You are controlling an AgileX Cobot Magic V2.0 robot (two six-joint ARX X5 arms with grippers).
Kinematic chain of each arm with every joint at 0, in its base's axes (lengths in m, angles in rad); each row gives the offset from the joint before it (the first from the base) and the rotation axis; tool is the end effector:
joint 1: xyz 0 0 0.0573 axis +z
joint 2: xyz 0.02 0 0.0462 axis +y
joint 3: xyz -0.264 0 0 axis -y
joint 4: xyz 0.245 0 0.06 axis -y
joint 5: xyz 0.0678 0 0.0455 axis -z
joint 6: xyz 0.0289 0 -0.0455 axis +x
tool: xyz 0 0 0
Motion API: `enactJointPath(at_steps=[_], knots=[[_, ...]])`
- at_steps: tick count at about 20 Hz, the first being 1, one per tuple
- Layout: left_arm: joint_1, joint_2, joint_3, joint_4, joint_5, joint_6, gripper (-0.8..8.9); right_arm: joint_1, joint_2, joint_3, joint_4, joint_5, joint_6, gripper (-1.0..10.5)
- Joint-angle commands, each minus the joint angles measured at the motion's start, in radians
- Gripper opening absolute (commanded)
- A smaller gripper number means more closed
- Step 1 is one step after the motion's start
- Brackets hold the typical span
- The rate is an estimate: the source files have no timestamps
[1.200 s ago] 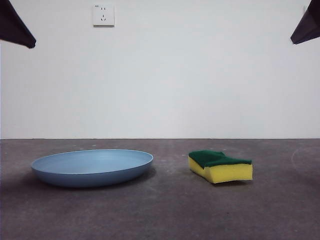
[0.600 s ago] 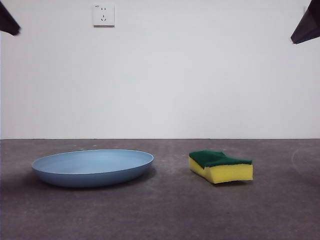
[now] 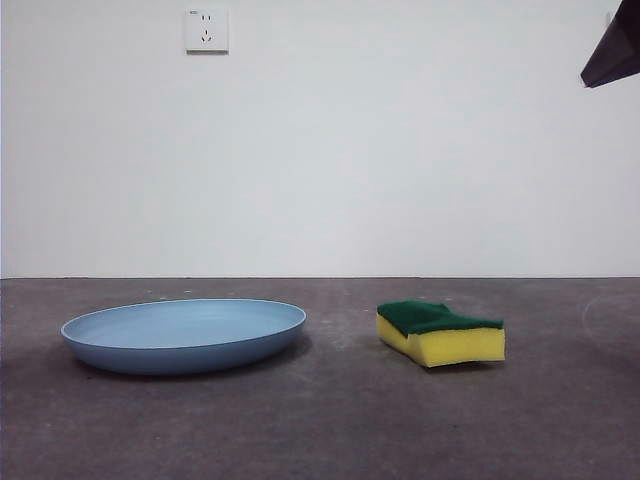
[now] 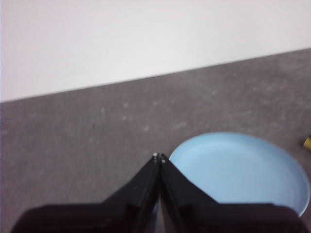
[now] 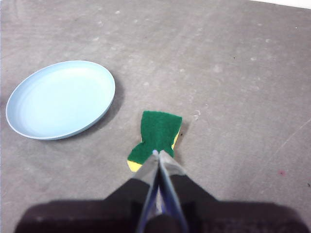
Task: Pick up the plate,pick up the cloth,clean the plate with the cloth
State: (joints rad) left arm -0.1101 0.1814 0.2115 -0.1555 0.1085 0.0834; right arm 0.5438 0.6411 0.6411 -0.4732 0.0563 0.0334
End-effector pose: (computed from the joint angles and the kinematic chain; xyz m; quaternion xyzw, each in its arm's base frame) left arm 0.0982 -0.0140 0.2064 0.0414 0.0581 -0.1114 0.9912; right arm 0.1202 0.0708 0.2773 -0.0535 0.2278 0.2308 0.9444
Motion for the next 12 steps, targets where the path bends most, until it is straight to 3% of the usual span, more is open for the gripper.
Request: enactJointPath(at_steps=[1,6,12], knots=[[0.018,-0.062,-0.084,0.033,0.003,0.007,-0.03,0.0,-0.001,-0.004,0.008,0.003,0.003,0.0],[0.038,-0.161,-0.193,0.04,0.001,-0.021,-0.03,0.0,-0.001,-0.005,0.008,0.003,0.003,0.0],[0.039,-0.179,-0.206,-0.032,-0.002,-0.039,-0.03,0.0,-0.001,-0.004,0.008,0.003,0.002,0.0]])
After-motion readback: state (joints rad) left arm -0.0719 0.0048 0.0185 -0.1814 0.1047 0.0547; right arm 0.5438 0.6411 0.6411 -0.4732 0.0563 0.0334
